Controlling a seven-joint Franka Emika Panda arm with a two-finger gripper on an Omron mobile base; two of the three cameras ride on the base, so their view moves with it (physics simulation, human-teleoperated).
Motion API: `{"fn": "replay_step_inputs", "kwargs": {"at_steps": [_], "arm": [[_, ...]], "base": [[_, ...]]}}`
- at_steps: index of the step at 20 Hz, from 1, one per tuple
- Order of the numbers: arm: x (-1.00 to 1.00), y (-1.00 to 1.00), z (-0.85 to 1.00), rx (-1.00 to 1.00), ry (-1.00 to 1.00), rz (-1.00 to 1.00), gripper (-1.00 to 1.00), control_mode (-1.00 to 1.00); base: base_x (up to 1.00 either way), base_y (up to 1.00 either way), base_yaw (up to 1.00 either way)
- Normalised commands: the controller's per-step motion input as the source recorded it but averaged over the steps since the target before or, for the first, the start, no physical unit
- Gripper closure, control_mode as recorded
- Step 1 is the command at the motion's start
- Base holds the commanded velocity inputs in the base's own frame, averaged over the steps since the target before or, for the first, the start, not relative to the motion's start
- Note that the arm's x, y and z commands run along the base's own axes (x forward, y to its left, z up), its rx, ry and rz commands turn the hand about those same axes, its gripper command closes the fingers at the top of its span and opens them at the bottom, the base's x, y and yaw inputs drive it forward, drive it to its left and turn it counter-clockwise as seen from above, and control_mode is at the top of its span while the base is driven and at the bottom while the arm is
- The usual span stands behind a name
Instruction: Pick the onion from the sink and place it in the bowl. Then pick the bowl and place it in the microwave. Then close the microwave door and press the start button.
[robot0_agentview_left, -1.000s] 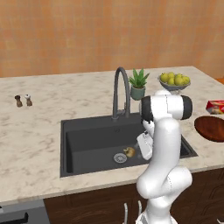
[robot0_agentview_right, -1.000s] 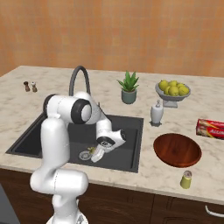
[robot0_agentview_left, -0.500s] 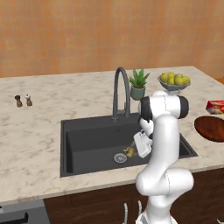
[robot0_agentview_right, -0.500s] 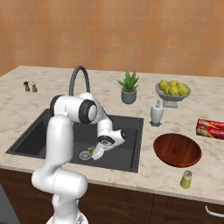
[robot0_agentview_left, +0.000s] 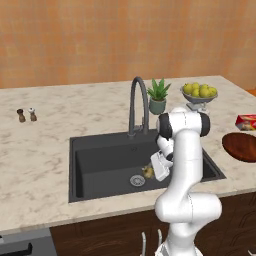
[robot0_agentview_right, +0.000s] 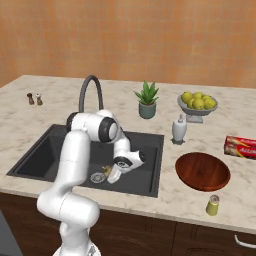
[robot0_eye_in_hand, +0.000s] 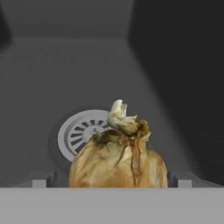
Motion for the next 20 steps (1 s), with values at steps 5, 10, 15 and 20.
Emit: {"fn": "replay_step_inputs", "kwargs": {"at_steps": [5, 10, 15, 20], "arm": [[0.05, 0.08, -0.17, 0.00, 0.00, 0.00, -1.00, -1.00], [0.00, 0.41, -0.27, 0.00, 0.00, 0.00, 1.00, -1.00], [-0.13, 0.20, 0.02, 0.04, -0.05, -0.01, 1.00, -1.00], [-0.67, -0.32, 0.84, 0.12, -0.06, 0.00, 1.00, -1.00]], "base": [[0.00, 0.00, 0.00], [0.00, 0.00, 0.00], [0.00, 0.00, 0.00], [0.00, 0.00, 0.00]]}}
